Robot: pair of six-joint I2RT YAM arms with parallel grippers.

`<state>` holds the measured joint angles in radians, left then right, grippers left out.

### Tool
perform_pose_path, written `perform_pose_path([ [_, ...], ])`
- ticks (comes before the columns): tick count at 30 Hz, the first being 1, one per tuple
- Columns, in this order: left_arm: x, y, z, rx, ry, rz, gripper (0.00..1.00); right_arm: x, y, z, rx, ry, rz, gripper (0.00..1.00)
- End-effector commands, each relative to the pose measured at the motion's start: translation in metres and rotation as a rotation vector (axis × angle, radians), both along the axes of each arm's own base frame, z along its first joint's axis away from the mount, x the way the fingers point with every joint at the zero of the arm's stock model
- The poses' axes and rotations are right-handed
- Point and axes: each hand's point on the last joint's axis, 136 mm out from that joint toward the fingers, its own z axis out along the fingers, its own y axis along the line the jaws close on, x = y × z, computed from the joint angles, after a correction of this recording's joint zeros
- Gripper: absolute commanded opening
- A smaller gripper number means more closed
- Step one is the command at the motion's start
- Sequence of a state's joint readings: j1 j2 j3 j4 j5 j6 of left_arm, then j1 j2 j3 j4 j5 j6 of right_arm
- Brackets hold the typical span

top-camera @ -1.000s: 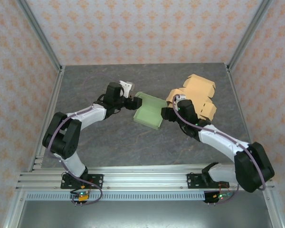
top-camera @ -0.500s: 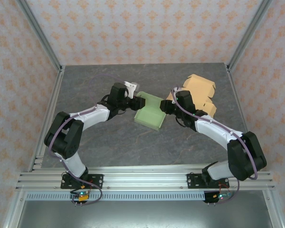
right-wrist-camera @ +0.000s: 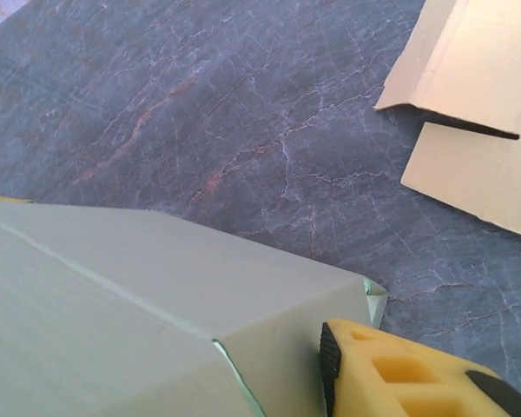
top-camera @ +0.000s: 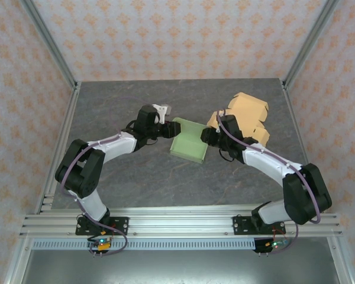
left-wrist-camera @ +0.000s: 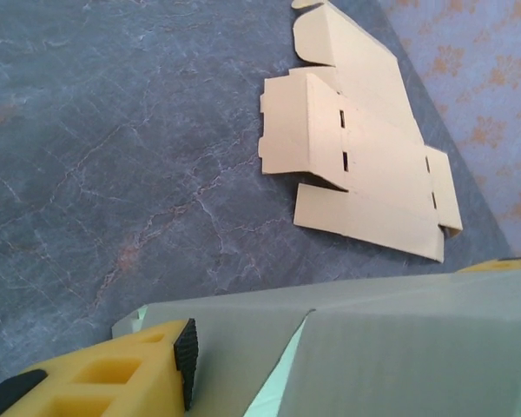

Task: Fold the paper box

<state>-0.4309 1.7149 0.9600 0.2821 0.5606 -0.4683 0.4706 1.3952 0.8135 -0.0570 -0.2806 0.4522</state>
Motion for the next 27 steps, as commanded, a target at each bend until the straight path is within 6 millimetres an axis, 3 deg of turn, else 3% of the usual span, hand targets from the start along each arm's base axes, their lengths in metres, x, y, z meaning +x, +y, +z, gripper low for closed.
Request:
perform_pose_path([
  [1, -0.007, -0.013, 0.013, -0.110, 0.014, 0.039, 0.46, 0.001, 0.013, 0.007, 0.044, 0.015, -0.018, 0.38],
  [8, -0.026, -0.019, -0.003, -0.076, 0.053, 0.040, 0.46, -0.001, 0.018, -0.007, 0.017, 0.019, -0.019, 0.34],
  [14, -0.041, -0.004, -0.026, -0.012, 0.071, 0.067, 0.48, -0.016, 0.009, -0.022, -0.011, 0.021, -0.021, 0.34],
  [20, -0.062, 0.004, -0.041, 0.024, 0.087, 0.051, 0.60, -0.043, -0.001, -0.033, 0.010, -0.006, -0.008, 0.40],
  [23, -0.070, 0.010, -0.036, 0.010, 0.073, 0.065, 0.67, -0.055, -0.014, -0.030, 0.011, -0.031, -0.031, 0.46],
  [27, -0.081, 0.020, -0.015, -0.013, 0.029, 0.078, 0.80, -0.073, -0.028, -0.009, 0.037, -0.082, -0.047, 0.54],
])
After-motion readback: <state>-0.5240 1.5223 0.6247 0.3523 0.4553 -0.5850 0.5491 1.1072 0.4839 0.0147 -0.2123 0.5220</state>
